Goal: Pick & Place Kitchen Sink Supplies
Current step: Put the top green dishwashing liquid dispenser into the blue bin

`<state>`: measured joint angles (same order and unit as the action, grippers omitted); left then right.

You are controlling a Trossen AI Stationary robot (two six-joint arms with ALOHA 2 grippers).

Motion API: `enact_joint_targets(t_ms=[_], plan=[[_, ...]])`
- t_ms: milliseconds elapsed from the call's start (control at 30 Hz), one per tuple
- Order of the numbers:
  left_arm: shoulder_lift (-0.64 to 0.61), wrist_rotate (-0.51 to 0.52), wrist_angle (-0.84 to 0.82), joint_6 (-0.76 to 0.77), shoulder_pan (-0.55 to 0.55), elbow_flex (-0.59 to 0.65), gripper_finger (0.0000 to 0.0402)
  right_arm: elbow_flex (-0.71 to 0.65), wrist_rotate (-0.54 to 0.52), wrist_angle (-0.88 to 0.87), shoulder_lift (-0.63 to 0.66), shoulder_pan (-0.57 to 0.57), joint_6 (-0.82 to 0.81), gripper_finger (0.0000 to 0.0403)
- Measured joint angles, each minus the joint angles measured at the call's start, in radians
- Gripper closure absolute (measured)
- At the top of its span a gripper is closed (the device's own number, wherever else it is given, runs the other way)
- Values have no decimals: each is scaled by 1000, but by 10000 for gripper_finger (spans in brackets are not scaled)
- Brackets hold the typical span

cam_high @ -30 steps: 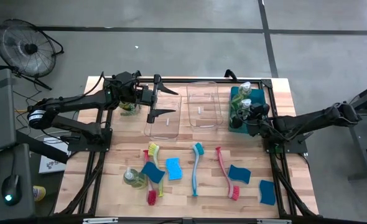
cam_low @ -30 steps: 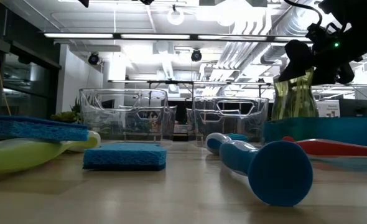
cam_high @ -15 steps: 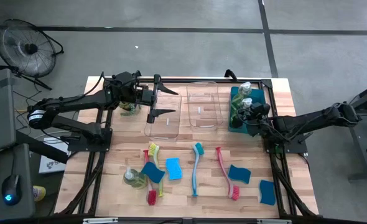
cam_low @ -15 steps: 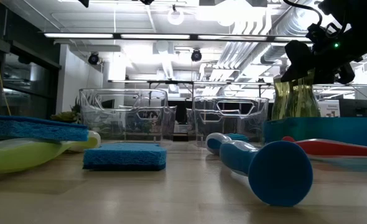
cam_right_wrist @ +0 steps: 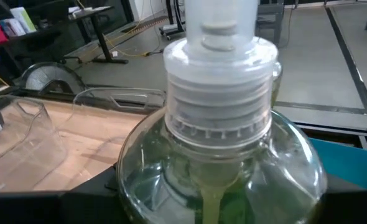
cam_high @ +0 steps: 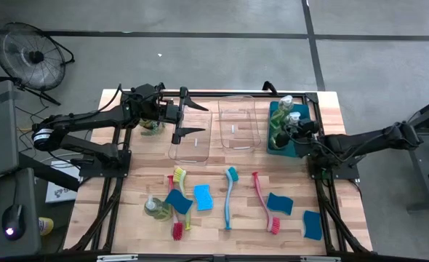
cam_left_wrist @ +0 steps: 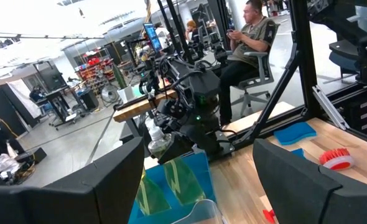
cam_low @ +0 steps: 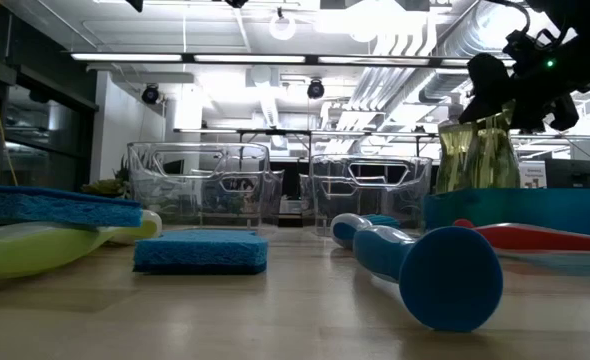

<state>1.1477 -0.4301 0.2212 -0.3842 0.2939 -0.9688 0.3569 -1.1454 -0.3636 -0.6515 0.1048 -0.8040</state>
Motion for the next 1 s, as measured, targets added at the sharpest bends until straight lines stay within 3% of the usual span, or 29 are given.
enact_joint_targets(t_ms=[467, 1000], plan=[[0, -6, -6, 8, 0, 0, 108, 1, 12, -229, 85, -95, -83, 173], [0, -6, -7, -1, 0, 0, 108, 37, -21, -196, 82, -315, 129, 173]])
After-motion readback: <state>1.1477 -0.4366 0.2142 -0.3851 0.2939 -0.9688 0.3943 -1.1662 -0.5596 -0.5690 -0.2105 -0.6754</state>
